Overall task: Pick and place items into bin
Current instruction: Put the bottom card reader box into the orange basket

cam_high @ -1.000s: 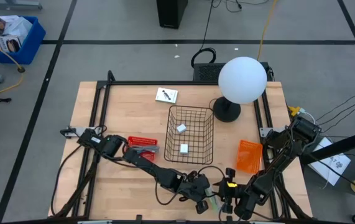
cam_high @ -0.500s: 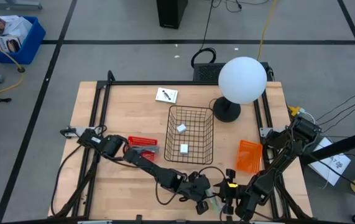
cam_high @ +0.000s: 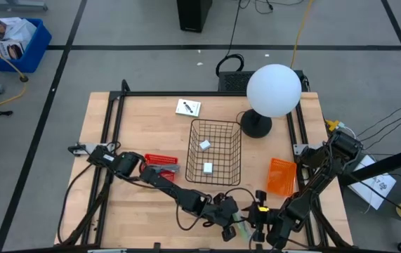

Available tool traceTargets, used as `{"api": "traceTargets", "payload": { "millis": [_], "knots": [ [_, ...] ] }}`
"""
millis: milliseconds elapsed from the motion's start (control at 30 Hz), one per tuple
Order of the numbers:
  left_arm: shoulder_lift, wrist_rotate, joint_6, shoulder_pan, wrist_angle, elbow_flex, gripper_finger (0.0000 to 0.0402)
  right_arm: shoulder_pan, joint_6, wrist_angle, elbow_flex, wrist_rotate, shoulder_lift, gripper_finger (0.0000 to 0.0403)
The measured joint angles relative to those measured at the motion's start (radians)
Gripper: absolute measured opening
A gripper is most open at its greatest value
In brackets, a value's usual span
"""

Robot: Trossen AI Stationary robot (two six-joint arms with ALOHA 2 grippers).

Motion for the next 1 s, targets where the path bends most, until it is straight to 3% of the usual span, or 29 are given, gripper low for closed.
{"api": "traceTargets", "payload": {
  "millis": [467,667,1000],
  "knots": [
    [-0.008,0.006,-0.079,-0.003,-0.086,0.001,0.0035,-0.016,0.214,0.066,-0.072,-0.005,0.012,0.0112],
    [-0.016,0.039,-0.106,-0.005,-0.100,0.006,0.0035,-0.019,0.204,0.187,-0.136,-0.023,0.014,0.0111],
    [-0.017,0.056,-0.094,-0.007,-0.080,0.008,0.0035,-0.017,0.200,0.178,-0.144,-0.032,0.010,0.0106]
  ]
}}
